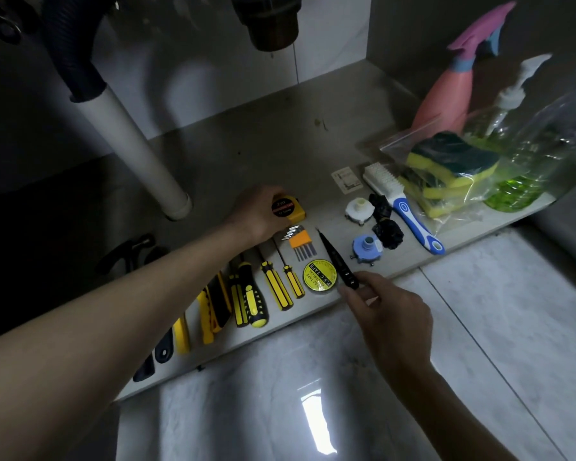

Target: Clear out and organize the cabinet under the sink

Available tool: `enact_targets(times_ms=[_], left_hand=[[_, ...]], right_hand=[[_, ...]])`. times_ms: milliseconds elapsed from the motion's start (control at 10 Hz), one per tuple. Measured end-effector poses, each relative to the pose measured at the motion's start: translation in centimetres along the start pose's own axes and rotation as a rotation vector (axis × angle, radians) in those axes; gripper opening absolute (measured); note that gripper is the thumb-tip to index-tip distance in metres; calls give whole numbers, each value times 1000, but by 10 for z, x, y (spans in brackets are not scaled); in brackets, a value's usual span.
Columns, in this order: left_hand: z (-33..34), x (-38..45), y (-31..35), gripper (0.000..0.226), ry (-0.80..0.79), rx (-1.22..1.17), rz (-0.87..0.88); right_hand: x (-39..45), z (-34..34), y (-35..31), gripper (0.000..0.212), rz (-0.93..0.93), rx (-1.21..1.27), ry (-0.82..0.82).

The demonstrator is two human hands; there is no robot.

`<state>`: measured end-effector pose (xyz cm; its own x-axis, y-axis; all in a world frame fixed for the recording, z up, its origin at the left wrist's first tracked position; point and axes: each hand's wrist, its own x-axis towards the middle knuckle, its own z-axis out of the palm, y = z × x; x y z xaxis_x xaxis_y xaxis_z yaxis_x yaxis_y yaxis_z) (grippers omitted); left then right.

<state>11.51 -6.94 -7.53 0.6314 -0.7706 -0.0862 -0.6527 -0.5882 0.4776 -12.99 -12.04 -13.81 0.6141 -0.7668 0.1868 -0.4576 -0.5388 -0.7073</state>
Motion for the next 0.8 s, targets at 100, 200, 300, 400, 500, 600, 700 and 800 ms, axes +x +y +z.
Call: enact_targets(times_ms=[100,200,300,400,500,600,700,800], left_hand=[[1,-2,-2,48,3,-23,-9],[1,-4,-3,47,14,-32,-9],[1,-4,-3,46,8,-37,-14],[2,-3,-4,48,9,-46,-23],[3,-3,-4,48,15,-51,-25],[4,-1,-6,50,8,-68,-29],[2,-3,-5,49,-8,-84,-24],[-1,-4,-5,49,-6,-103,-32]], right_hand=[[-1,3,2,35,12,13,1],[-5,4,5,28,24,38,28],[-3,7,5,20,46,33,85],[3,11,4,21,61,21,102],[6,13,4,24,58,13,103],[6,13,5,27,69,18,84],[6,12,4,31,68,29,73],[4,13,4,34,77,59,82]])
